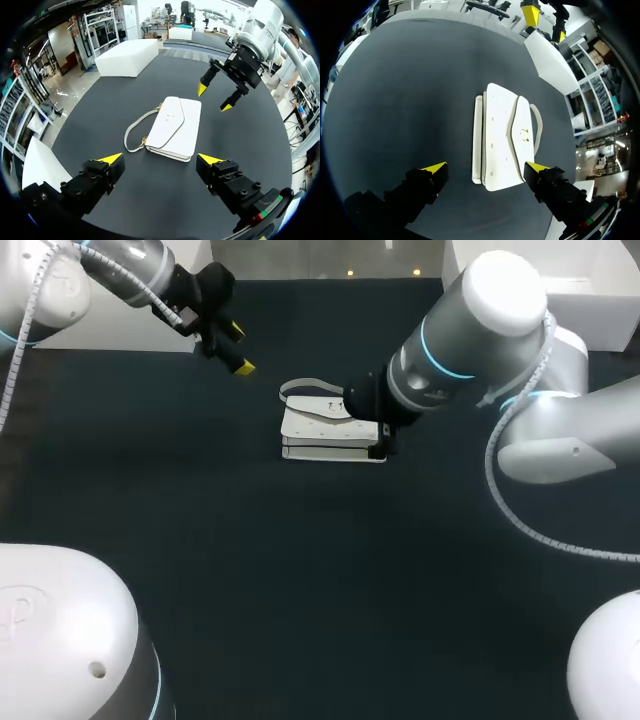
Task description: Pick up the bag, open it, inspect its contents, close it, and place it on the opposite side
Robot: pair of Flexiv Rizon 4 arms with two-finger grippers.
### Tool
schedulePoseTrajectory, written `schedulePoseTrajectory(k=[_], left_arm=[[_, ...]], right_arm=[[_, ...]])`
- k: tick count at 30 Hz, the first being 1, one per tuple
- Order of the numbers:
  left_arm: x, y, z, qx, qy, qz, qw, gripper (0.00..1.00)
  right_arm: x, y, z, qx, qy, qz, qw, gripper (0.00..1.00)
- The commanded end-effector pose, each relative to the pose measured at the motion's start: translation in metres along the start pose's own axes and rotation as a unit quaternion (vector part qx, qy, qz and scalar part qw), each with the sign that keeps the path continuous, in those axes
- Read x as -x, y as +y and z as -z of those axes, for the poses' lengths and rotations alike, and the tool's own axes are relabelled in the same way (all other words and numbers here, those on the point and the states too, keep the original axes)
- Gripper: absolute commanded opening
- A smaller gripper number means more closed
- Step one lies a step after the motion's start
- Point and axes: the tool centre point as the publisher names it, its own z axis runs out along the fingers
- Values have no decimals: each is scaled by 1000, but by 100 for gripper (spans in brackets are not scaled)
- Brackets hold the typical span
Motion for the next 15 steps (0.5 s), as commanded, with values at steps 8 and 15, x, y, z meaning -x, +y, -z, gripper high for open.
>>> schedulePoseTrajectory(k=[8,15], left_arm=[[4,-10,-9,40,65,-110,991,100],[-1,-11,-12,34,68,-119,990,100]], right_arm=[[-10,-14,-18,0,-49,13,999,100],[-13,-14,-31,-19,-54,20,998,100]])
